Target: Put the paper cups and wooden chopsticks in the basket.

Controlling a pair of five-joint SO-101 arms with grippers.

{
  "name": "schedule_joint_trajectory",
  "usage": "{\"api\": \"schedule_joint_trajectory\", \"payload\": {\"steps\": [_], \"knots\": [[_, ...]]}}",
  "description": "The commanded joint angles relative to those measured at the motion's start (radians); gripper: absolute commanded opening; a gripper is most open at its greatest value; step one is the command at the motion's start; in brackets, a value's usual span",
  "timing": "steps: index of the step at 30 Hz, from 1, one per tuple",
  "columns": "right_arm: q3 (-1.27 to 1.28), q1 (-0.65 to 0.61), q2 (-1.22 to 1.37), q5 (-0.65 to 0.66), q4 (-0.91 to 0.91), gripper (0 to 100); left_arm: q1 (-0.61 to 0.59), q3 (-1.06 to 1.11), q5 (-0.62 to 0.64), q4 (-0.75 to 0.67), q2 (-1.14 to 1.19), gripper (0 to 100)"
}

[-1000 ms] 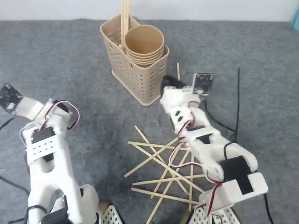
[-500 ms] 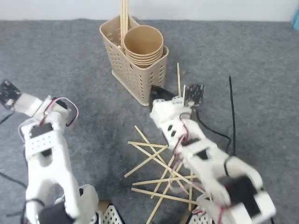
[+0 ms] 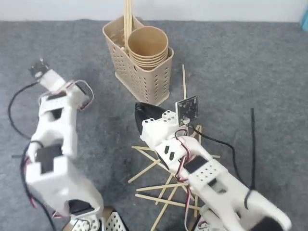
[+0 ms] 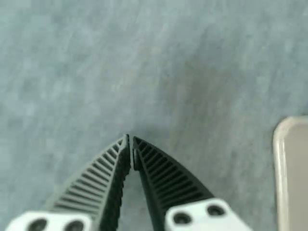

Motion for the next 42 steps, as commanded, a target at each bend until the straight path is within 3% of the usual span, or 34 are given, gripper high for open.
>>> {"api": "schedule_joint_trajectory", "payload": {"steps": [1, 10, 18, 21, 31, 42], "knots": [[-0.02, -0.008, 0.168, -0.009, -0.185, 0.8, 0.018, -0.394, -0.02, 0.072, 0.167, 1], [-0.325, 0.085, 0.751, -0.003, -0.415, 0.8, 0.172, -1.409, -0.071, 0.537, 0.669, 1], [-0.328, 0.096, 0.785, 0.002, -0.499, 0.8, 0.23, -2.117, -0.077, 0.744, 1.131, 1], [-0.328, 0.105, 0.785, 0.046, -0.499, 0.8, 0.244, -2.091, -0.121, 0.779, 1.126, 1], [-0.339, 0.168, 0.786, 0.092, -0.498, 0.8, 0.305, -2.103, -0.118, 1.123, 1.063, 1], [-0.358, 0.211, 0.796, 0.094, -0.498, 0.8, 0.282, -2.103, -0.118, 1.211, 1.063, 1]]}}
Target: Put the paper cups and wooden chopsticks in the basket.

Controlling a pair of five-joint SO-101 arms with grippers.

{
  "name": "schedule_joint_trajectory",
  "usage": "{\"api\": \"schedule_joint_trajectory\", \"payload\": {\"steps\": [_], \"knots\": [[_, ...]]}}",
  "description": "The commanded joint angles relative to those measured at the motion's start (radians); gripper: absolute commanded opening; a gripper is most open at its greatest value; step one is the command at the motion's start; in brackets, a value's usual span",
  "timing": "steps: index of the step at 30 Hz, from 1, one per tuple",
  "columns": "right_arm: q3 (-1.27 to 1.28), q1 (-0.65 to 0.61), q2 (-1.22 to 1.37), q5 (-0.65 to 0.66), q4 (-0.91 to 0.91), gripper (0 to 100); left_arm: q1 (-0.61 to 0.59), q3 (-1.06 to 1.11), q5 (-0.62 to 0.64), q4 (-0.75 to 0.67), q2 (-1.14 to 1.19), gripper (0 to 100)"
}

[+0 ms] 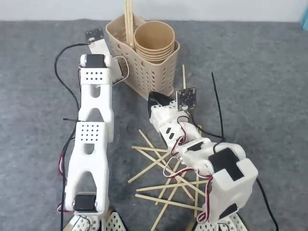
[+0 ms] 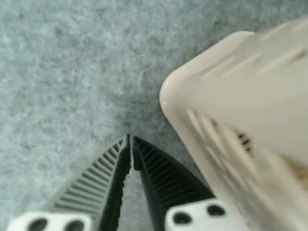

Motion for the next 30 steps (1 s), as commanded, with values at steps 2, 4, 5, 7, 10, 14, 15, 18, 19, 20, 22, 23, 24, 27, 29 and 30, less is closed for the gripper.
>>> {"api": "schedule_joint_trajectory", "payload": {"steps": [2, 4, 5, 7, 10, 14, 15, 18, 19, 20, 22, 23, 24, 27, 29, 30], "knots": [[-0.064, 0.041, -0.012, 0.015, -0.027, 0.8, -0.017, -0.045, -0.002, 0.04, -0.077, 1], [-0.077, 0.061, -0.01, 0.015, -0.016, 0.8, -0.02, -0.044, -0.002, 0.04, -0.077, 1], [-0.087, 0.071, -0.01, 0.015, 0.005, 0.8, -0.02, -0.044, -0.002, 0.04, -0.077, 1], [-0.12, 0.091, -0.01, 0.012, 0.068, 0.8, -0.025, -0.044, 0.0, 0.041, -0.077, 1], [-0.157, 0.113, -0.01, 0.009, 0.145, 0.8, -0.026, -0.041, 0.0, 0.046, -0.077, 1], [-0.167, 0.117, -0.008, 0.009, 0.165, 0.8, -0.04, -0.038, 0.0, 0.048, -0.072, 1], [-0.169, 0.119, -0.008, 0.009, 0.165, 0.8, -0.044, -0.038, 0.0, 0.049, -0.071, 1], [-0.17, 0.12, -0.005, 0.009, 0.163, 0.8, -0.069, 0.018, 0.0, 0.049, -0.084, 1], [-0.178, 0.125, 0.005, 0.011, 0.163, 0.8, -0.074, 0.05, 0.0, 0.049, -0.097, 1], [-0.195, 0.133, 0.022, 0.012, 0.163, 0.8, -0.083, 0.096, 0.0, 0.049, -0.112, 1], [-0.236, 0.151, 0.062, 0.012, 0.165, 0.8, -0.091, 0.199, 0.0, 0.049, -0.158, 1], [-0.252, 0.159, 0.076, 0.011, 0.168, 0.8, -0.098, 0.255, 0.0, 0.048, -0.186, 1], [-0.259, 0.162, 0.088, 0.011, 0.168, 0.8, -0.104, 0.309, 0.0, 0.046, -0.215, 1], [-0.25, 0.156, 0.077, 0.011, 0.17, 0.8, -0.126, 0.432, -0.003, 0.043, -0.318, 1], [-0.233, 0.148, 0.062, 0.012, 0.17, 0.8, -0.153, 0.47, -0.005, 0.043, -0.397, 1], [-0.224, 0.148, 0.053, 0.012, 0.17, 0.8, -0.169, 0.481, -0.006, 0.043, -0.44, 1]]}}
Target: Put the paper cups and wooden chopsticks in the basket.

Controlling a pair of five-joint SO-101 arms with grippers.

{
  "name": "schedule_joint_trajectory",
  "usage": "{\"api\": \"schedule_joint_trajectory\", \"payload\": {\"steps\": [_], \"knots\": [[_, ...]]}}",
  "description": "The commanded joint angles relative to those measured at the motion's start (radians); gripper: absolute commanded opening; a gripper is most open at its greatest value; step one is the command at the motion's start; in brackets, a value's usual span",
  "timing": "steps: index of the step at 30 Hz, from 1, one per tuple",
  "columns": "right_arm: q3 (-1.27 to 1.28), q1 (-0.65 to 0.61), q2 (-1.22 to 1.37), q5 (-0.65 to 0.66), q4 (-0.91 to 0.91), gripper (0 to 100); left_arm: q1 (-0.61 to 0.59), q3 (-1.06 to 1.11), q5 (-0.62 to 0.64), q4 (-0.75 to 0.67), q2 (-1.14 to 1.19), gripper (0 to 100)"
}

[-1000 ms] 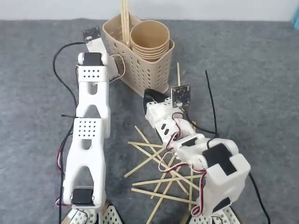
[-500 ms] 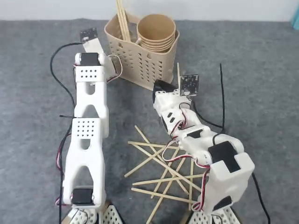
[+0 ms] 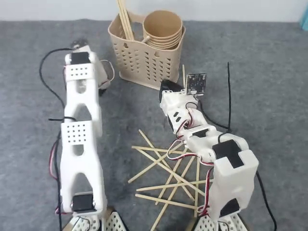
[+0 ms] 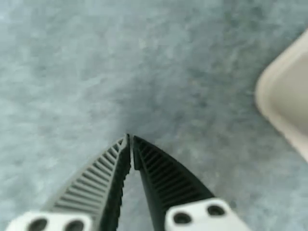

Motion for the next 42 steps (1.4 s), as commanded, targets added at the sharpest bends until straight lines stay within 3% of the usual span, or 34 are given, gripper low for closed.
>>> {"api": "schedule_joint_trajectory", "payload": {"steps": [1, 8, 12, 18, 24, 30, 42], "knots": [[-0.009, 0.018, -0.051, 0.012, 0.008, 0.8, -0.071, 0.068, -0.005, 0.038, -0.27, 1], [-0.005, 0.018, -0.059, 0.014, 0.01, 0.8, -0.124, 0.308, -0.083, 0.038, -0.712, 4], [-0.005, 0.018, -0.059, 0.015, 0.01, 0.8, -0.049, 0.506, -0.121, 0.035, -0.976, 21], [-0.003, 0.018, -0.059, 0.015, 0.01, 0.8, 0.071, 0.443, -0.163, 0.021, -1.145, 18], [0.003, 0.018, -0.061, 0.015, 0.012, 0.8, 0.173, 0.39, -0.158, -0.089, -1.089, 18], [0.006, 0.018, -0.061, 0.015, 0.012, 0.8, 0.173, 0.354, -0.158, -0.258, -0.901, 17], [0.008, 0.002, -0.061, 0.015, 0.012, 0.8, 0.117, -0.096, -0.095, -0.292, -0.44, 17]]}}
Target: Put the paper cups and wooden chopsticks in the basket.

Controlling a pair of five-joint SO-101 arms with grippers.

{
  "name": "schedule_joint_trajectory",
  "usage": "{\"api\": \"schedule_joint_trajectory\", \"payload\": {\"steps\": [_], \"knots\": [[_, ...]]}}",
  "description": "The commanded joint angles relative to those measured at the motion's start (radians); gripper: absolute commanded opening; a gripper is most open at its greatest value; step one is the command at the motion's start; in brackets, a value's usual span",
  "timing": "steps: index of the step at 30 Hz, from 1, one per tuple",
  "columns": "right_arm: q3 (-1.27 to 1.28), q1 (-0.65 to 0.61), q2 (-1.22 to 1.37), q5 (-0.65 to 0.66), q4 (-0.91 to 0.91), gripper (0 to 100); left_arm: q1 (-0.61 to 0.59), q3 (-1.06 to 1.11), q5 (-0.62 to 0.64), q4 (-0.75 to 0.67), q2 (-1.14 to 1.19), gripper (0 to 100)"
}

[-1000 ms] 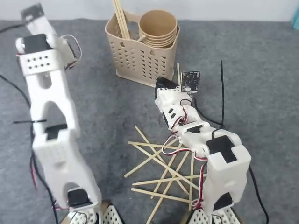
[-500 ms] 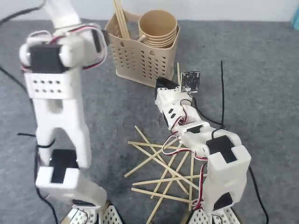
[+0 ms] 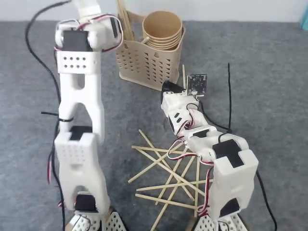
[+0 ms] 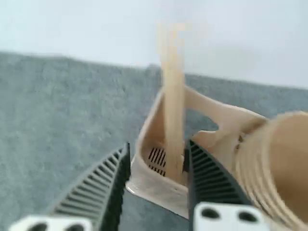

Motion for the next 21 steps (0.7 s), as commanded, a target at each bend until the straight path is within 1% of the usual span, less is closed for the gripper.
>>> {"api": "schedule_joint_trajectory", "payload": {"steps": [1, 8, 10, 12, 13, 14, 17, 21], "knots": [[-0.005, -0.001, -0.061, 0.012, 0.005, 0.8, -0.029, -0.183, 0.041, -0.021, 0.133, 17], [-0.005, -0.001, -0.061, 0.012, 0.005, 0.8, -0.026, -0.298, 0.041, -0.005, 0.311, 17], [-0.005, -0.001, -0.059, 0.012, 0.005, 0.8, -0.018, -0.335, 0.041, 0.026, 0.327, 12], [-0.005, -0.001, -0.059, 0.012, 0.005, 0.7, -0.008, -0.375, 0.041, 0.069, 0.328, 3], [-0.005, -0.001, -0.059, 0.012, 0.005, 0.7, -0.003, -0.395, 0.041, 0.1, 0.324, 0], [-0.005, 0.001, -0.061, 0.012, 0.005, 0.7, 0.011, -0.42, 0.041, 0.143, 0.322, 1], [-0.005, 0.002, -0.061, 0.012, 0.005, 0.7, 0.055, -0.536, 0.041, 0.308, 0.322, 1], [-0.002, -0.001, -0.064, 0.012, 0.005, 0.7, 0.083, -0.421, 0.043, 0.31, 0.222, 1]]}}
